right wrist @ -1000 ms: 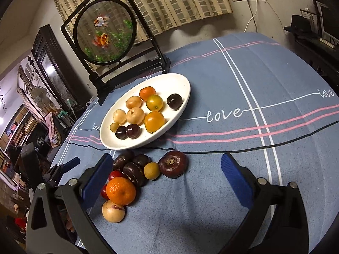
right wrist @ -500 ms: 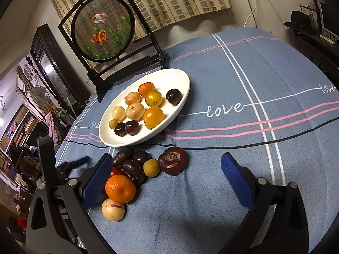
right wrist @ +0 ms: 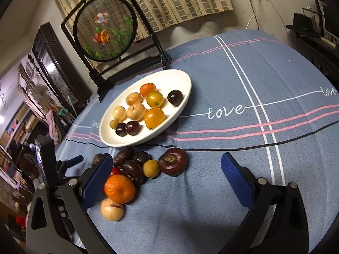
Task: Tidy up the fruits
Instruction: 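Withdraw both open grippers from the plate toward the fruit pile, then close the left gripper on a dark brown fruit while the right gripper grasps a dark red fruit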
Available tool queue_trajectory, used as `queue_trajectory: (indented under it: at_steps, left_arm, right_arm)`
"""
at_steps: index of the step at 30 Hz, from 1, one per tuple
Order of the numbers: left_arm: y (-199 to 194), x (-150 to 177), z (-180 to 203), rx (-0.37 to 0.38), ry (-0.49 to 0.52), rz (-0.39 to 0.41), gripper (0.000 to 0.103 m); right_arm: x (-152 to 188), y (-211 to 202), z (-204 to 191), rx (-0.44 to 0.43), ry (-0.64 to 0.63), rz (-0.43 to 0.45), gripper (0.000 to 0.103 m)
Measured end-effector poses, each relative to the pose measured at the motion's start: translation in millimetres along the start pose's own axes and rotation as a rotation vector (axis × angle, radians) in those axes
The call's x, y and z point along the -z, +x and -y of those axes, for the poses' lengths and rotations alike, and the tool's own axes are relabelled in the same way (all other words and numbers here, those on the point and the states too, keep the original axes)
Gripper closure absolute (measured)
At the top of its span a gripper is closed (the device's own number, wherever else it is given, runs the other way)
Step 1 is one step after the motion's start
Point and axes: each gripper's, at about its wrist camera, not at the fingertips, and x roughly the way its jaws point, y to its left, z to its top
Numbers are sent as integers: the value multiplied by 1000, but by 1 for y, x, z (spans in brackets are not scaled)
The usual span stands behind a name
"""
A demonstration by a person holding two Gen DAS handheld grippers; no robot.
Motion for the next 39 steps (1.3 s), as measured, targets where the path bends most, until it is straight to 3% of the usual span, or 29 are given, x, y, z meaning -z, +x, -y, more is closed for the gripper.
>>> queue_trajectory:
  at_steps: [7,10,14,19,24,27,31,32,36,39]
  left_arm:
    - [5,4,-8,23,-60,-30,2]
    - [6,4,-9,31,-70,-37,2]
    - [8,4,-11,40,-79,-40,2]
    - [8,4,-12,41,-79,-40,2]
    - [8,4,-12,41,-79,-40,2]
    - [8,4,-12,41,-79,-40,2]
    - [8,4,-12,41,-80,-40,2]
    - [8,4,-12,41,-80,-40,2]
    - [8,4,-11,41,-80,-40,2]
    - [8,4,-12,41,-80,-40,2]
  right_arm:
    - [2,28,9,154,-49,-86,1]
    - [8,36,-1,212,-147,-102,1]
    - [19,39,-20,355,-363,-71,1]
    - [23,56,-21,428,-461,-78,1]
    - [2,44,-2,490,-376,10,1]
    - [-5,37,16,366,-256,-9,1]
    - [-6,35,13,203,-208,-22,1]
    - [-7,35,13,168,-189,-24,4]
    - [-9,36,17,46,-84,-47,28]
    - [-6,35,14,34,-80,-42,32]
